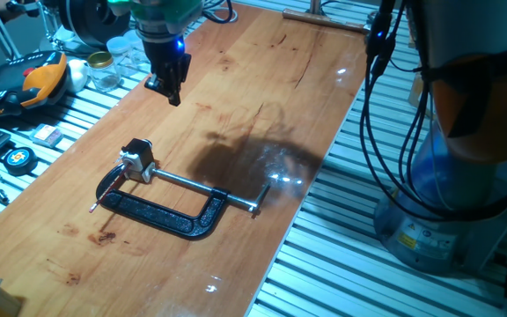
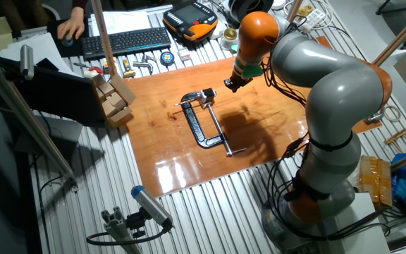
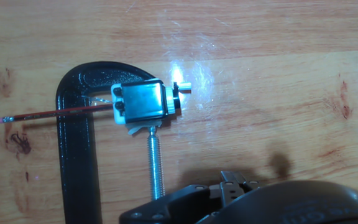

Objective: Sharpen the pencil with a pencil sharpener

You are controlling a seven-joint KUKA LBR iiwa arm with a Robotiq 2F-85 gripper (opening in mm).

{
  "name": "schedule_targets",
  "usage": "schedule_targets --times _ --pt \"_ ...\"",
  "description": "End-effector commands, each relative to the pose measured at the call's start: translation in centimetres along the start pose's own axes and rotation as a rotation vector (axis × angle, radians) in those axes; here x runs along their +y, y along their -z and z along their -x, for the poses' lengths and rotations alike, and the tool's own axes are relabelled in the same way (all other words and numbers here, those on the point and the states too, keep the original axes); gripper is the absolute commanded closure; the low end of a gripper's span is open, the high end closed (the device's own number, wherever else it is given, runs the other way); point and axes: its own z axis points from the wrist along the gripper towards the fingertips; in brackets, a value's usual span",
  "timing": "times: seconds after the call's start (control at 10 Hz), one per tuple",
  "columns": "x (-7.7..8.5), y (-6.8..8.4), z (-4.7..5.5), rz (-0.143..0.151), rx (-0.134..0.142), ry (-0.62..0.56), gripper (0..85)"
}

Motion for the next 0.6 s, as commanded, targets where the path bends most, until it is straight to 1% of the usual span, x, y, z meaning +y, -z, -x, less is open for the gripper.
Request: schedule_targets --times 0.0,0.2,0.5 --pt "0.01 -0.02 -0.02 0.000 0.000 0.000 85.0" --pt "0.06 0.05 -0.01 -0.006 -0.002 0.000 85.0" --pt "0.13 0.01 -0.03 -0.008 -0.006 0.007 85.0"
